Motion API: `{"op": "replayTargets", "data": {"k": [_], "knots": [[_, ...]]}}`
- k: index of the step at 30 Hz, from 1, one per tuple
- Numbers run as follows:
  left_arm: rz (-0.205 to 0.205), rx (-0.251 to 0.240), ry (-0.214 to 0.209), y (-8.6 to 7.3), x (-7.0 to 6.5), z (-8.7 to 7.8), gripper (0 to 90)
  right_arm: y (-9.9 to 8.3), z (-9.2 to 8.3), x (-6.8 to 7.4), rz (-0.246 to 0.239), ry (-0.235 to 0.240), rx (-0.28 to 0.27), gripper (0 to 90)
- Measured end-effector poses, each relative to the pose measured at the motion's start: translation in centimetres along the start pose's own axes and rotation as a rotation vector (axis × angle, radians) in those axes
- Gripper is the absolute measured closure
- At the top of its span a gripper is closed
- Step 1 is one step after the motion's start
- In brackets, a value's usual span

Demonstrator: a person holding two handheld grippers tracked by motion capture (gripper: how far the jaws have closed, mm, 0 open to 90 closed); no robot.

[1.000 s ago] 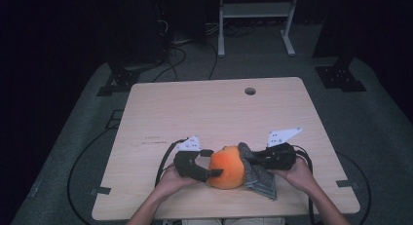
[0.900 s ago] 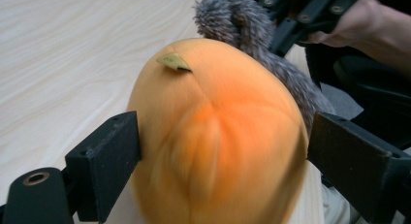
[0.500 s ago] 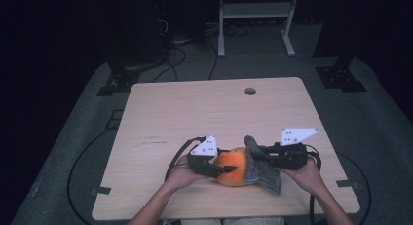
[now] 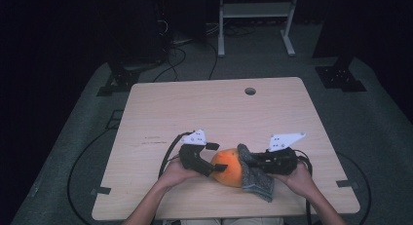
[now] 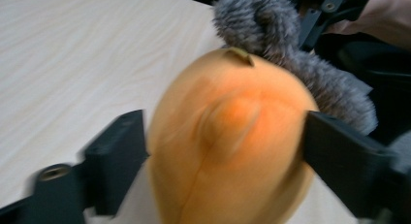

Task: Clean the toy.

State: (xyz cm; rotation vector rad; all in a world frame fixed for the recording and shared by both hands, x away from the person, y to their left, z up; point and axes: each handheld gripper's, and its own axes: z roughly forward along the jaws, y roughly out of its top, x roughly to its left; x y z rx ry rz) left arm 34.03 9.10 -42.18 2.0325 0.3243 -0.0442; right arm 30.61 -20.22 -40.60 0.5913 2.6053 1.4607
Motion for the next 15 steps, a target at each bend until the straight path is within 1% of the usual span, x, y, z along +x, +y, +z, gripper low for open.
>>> {"op": "replayTargets", "data": {"k": [1, 2, 3, 4, 6, 7, 8, 11, 12, 13, 14, 15], "knots": [[0.03, 0.005, 0.006, 0.0, -0.4, 0.1, 29.0, 0.2, 0.1, 0.3, -0.015, 0.0, 0.007, 79.9], [0.062, 0.018, 0.023, 0.1, -0.7, 0.1, 31.3, 0.4, 0.2, 0.7, -0.03, -0.005, 0.016, 79.9], [0.084, 0.026, 0.035, 0.1, -0.9, 0.0, 40.0, 0.6, 0.3, 1.0, -0.044, -0.016, 0.021, 79.9], [0.103, 0.03, 0.043, -0.1, -0.9, -0.2, 43.6, 0.7, 0.4, 1.1, -0.053, -0.019, 0.023, 79.9], [0.102, 0.018, 0.03, -0.5, -0.7, -0.5, 48.8, 0.5, 0.3, 0.9, -0.046, -0.003, 0.008, 80.0], [0.109, 0.016, 0.025, -0.6, -0.7, -0.5, 50.8, 0.3, 0.1, 0.6, -0.035, 0.008, -0.002, 80.0], [0.119, 0.01, 0.023, -0.9, -0.6, -0.6, 51.5, 0.0, 0.1, 0.4, -0.027, 0.015, -0.006, 80.0], [0.117, -0.005, 0.02, -1.1, -0.3, -0.7, 52.4, -0.8, -0.5, -0.6, -0.014, 0.023, 0.008, 79.7], [0.112, -0.01, 0.017, -1.2, -0.2, -0.7, 52.8, -0.8, -0.8, -1.0, -0.007, 0.03, 0.001, 79.5], [0.108, -0.017, 0.014, -1.3, -0.1, -0.8, 53.1, -0.8, -1.0, -1.5, 0.011, 0.031, -0.005, 79.4], [0.104, -0.018, 0.013, -1.3, 0.0, -0.8, 53.1, -0.7, -1.1, -1.9, 0.021, 0.025, -0.005, 79.4], [0.099, -0.02, 0.018, -1.3, 0.1, -0.9, 52.8, -0.6, -1.0, -2.1, 0.027, 0.03, 0.0, 79.4]]}}
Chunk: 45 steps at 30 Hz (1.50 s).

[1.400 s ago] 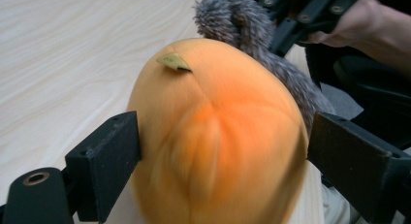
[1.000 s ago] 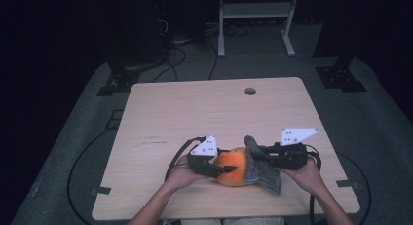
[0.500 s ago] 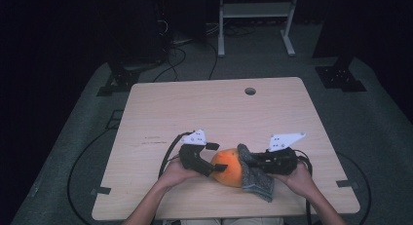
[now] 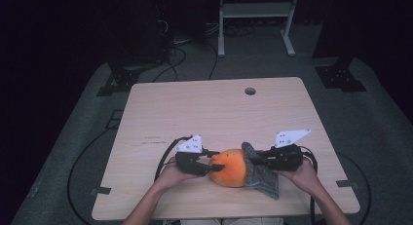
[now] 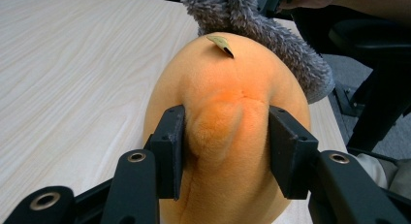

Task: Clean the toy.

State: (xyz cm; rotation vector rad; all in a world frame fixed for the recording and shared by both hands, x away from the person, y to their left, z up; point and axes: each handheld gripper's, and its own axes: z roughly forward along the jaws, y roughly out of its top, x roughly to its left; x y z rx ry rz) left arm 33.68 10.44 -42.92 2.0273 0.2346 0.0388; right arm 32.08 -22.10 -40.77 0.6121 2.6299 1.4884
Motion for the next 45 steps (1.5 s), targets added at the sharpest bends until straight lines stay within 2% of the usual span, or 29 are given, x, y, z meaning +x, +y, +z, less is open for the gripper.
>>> {"op": "replayTargets", "data": {"k": [3, 5, 6, 7, 8, 9, 12, 13, 14, 17, 19, 21, 23, 25, 27, 29, 31, 33, 35, 37, 39, 41, 42, 45], "knots": [[-0.022, 0.004, 0.033, 0.1, 0.3, -0.1, 45.8, 0.4, 0.8, 0.1, -0.004, 0.009, 0.016, 79.5], [-0.082, -0.004, 0.077, 0.2, 0.7, -0.3, 34.6, 0.8, 1.1, 0.3, -0.016, -0.001, 0.021, 79.6], [-0.118, -0.003, 0.087, 0.4, 0.8, -0.4, 24.5, 1.0, 1.2, 0.5, -0.029, -0.022, 0.025, 79.6], [-0.145, -0.016, 0.075, 0.4, 0.9, -0.6, 18.8, 1.0, 1.3, 0.6, -0.033, -0.034, 0.03, 79.6], [-0.158, -0.031, 0.047, 0.5, 0.8, -0.6, 18.0, 1.0, 1.5, 0.8, -0.031, -0.042, 0.03, 79.6], [-0.153, -0.025, 0.032, 0.5, 0.7, -0.6, 17.6, 1.0, 1.5, 0.8, -0.032, -0.044, 0.03, 79.6], [-0.121, 0.03, 0.023, 0.6, 0.0, 0.2, 16.5, 1.1, 1.6, 1.3, -0.046, -0.042, 0.026, 79.6], [-0.094, 0.03, 0.022, 0.5, -0.2, 0.3, 24.1, 1.1, 1.6, 1.5, -0.052, -0.041, 0.027, 79.6], [-0.065, 0.023, 0.039, 0.3, -0.4, 0.2, 31.9, 0.9, 1.6, 1.5, -0.057, -0.042, 0.03, 79.6], [-0.044, 0.016, 0.039, 0.1, -0.7, 0.1, 44.3, -0.3, 1.1, 0.8, -0.008, -0.009, 0.012, 79.6], [-0.031, 0.006, 0.033, 0.2, -0.9, 0.0, 47.6, -1.1, 0.7, 0.3, 0.015, -0.016, 0.028, 79.5], [-0.002, -0.013, 0.039, 0.5, -1.0, 0.2, 51.1, -1.4, 0.1, -0.1, 0.037, -0.006, 0.003, 79.1], [0.039, -0.033, 0.041, 1.1, -1.0, 0.3, 53.8, -1.1, -0.2, -0.3, 0.029, -0.021, -0.006, 79.1], [0.08, -0.033, 0.069, 1.6, -1.0, 0.4, 54.9, -0.6, -0.4, -0.6, 0.024, -0.029, -0.018, 79.0], [0.088, -0.026, 0.062, 1.9, -0.7, 0.4, 55.0, -0.1, -0.5, -0.9, 0.018, -0.032, -0.03, 79.0], [0.092, 0.002, 0.042, 1.7, -0.3, 0.5, 55.0, 0.5, -0.5, -1.0, 0.016, -0.025, -0.06, 79.1], [0.093, -0.008, 0.028, 1.2, -0.2, 0.4, 54.8, 0.9, -0.1, -1.0, 0.002, -0.027, -0.065, 79.1], [0.079, -0.001, 0.03, 0.7, 0.1, 0.0, 53.6, 0.9, 0.8, -1.0, -0.002, -0.025, -0.044, 79.1], [0.059, -0.006, 0.032, 0.2, 0.3, -0.3, 50.2, 0.4, 1.4, -1.2, 0.017, -0.003, -0.055, 79.3], [0.05, -0.005, 0.032, -0.1, 0.3, -0.7, 48.0, 0.0, 1.6, -1.2, 0.024, 0.003, -0.045, 79.3], [0.054, 0.004, 0.037, -0.2, 0.2, -1.0, 47.1, -0.5, 1.5, -1.1, 0.02, -0.006, -0.019, 79.3], [0.061, 0.006, 0.038, -0.3, 0.1, -1.2, 47.1, -1.2, 1.3, -1.1, 0.024, -0.015, 0.039, 79.3], [0.064, 0.004, 0.039, -0.4, 0.0, -1.3, 47.2, -1.5, 1.0, -1.1, 0.027, -0.02, 0.044, 79.3], [0.065, -0.008, 0.036, -0.7, -0.1, -1.4, 47.6, -1.2, 0.4, -0.7, 0.019, -0.002, 0.012, 79.0]]}}
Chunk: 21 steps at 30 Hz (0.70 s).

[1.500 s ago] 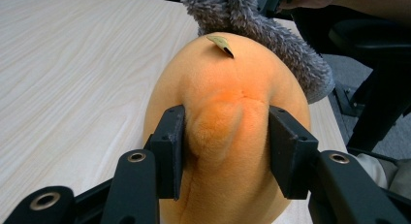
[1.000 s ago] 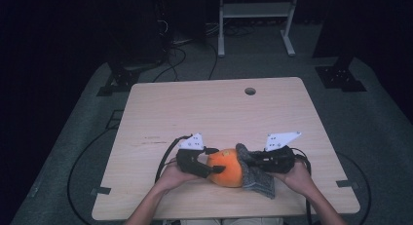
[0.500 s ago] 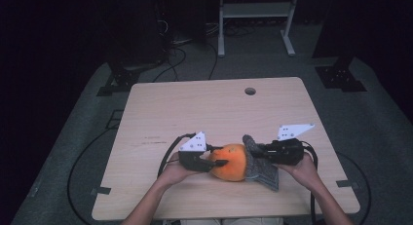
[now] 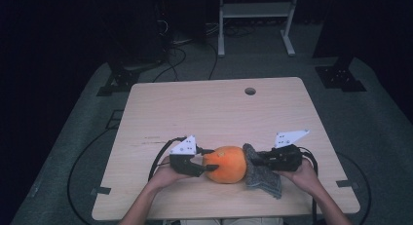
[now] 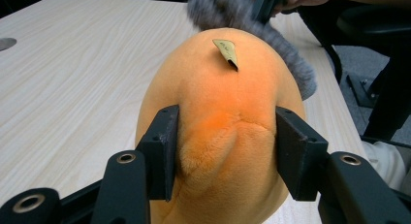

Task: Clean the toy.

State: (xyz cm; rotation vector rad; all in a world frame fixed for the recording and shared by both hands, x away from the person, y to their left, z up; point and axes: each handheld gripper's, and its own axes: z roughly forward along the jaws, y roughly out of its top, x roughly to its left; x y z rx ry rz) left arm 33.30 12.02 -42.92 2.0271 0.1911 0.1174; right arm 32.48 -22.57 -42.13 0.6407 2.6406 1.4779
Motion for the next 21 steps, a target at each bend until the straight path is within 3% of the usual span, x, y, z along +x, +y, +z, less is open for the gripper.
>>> {"op": "replayTargets", "data": {"k": [2, 6, 9, 13, 18, 21], "knots": [[0.004, -0.006, -0.003, -0.1, -0.1, 0.0, 47.6, 0.9, -0.1, 0.5, -0.026, 0.024, -0.045, 79.0], [0.032, 0.01, -0.002, -0.1, -0.4, -0.2, 47.6, 2.0, 0.9, 0.7, -0.051, 0.035, -0.031, 79.2], [0.039, 0.007, -0.008, -0.3, -0.5, -0.3, 47.6, 1.1, 1.3, 0.5, -0.025, 0.054, -0.021, 79.3], [0.045, 0.006, -0.016, -0.3, -0.5, -0.3, 47.7, -0.5, 0.8, 0.0, 0.007, 0.029, 0.043, 79.3], [0.058, 0.004, -0.023, -0.4, -0.7, -0.2, 47.9, 0.8, 0.2, 0.5, -0.035, 0.04, -0.025, 79.2], [0.066, 0.004, -0.023, -0.5, -0.8, -0.3, 47.9, 1.8, 0.7, 0.5, -0.058, 0.045, -0.021, 79.2]]}}
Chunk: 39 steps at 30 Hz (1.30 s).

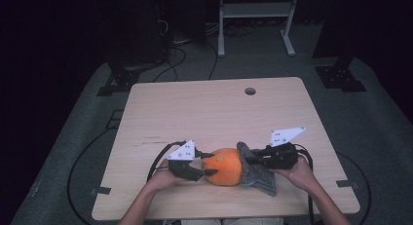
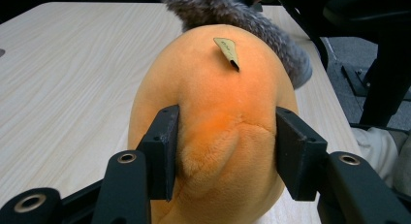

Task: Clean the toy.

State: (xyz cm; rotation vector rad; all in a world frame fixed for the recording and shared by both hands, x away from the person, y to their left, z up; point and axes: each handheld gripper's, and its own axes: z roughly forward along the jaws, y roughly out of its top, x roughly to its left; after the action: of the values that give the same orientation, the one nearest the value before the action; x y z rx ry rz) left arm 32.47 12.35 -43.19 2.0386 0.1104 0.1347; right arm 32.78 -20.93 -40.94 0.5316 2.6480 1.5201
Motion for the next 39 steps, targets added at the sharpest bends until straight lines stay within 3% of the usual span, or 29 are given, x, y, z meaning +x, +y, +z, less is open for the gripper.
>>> {"op": "replayTargets", "data": {"k": [3, 8, 11, 15, 19, 25, 29, 32, 34, 36, 39], "knots": [[-0.005, -0.003, -0.001, -0.2, 0.0, -0.1, 47.8, -0.5, 0.5, -0.5, 0.027, 0.024, -0.005, 79.3], [0.002, -0.007, -0.005, -0.2, -0.1, -0.1, 47.7, -1.9, 0.0, -0.6, 0.042, -0.014, 0.051, 79.3], [0.007, -0.012, -0.007, -0.2, -0.1, 0.0, 47.7, -1.3, -0.5, -0.1, 0.034, 0.003, -0.004, 79.3], [0.024, -0.009, -0.006, -0.1, -0.3, 0.1, 47.7, 1.0, 0.0, 1.0, -0.017, 0.034, -0.075, 79.2], [0.022, -0.009, -0.008, -0.3, -0.4, -0.1, 47.6, 0.3, 0.8, 0.5, 0.014, 0.039, -0.051, 79.4], [0.032, -0.013, -0.011, -0.1, -0.5, 0.1, 47.3, -2.0, 0.1, 0.4, 0.051, -0.029, 0.023, 79.4], [0.027, -0.017, -0.01, 0.0, -0.5, 0.3, 47.4, -0.8, -0.7, 1.0, 0.028, -0.003, -0.049, 79.4], [0.029, -0.017, -0.009, 0.0, -0.5, 0.3, 47.4, 0.3, -0.3, 1.6, 0.003, 0.022, -0.083, 79.4], [0.027, -0.011, -0.009, -0.1, -0.4, 0.2, 47.3, 0.3, 0.3, 1.6, -0.006, 0.01, -0.052, 79.4], [0.023, -0.013, -0.008, -0.1, -0.3, 0.2, 47.2, -0.5, 0.5, 1.2, 0.017, 0.004, -0.041, 79.6], [0.025, -0.016, -0.008, -0.1, -0.4, 0.2, 46.9, -1.7, 0.1, 0.9, 0.026, -0.04, 0.0, 79.6]]}}
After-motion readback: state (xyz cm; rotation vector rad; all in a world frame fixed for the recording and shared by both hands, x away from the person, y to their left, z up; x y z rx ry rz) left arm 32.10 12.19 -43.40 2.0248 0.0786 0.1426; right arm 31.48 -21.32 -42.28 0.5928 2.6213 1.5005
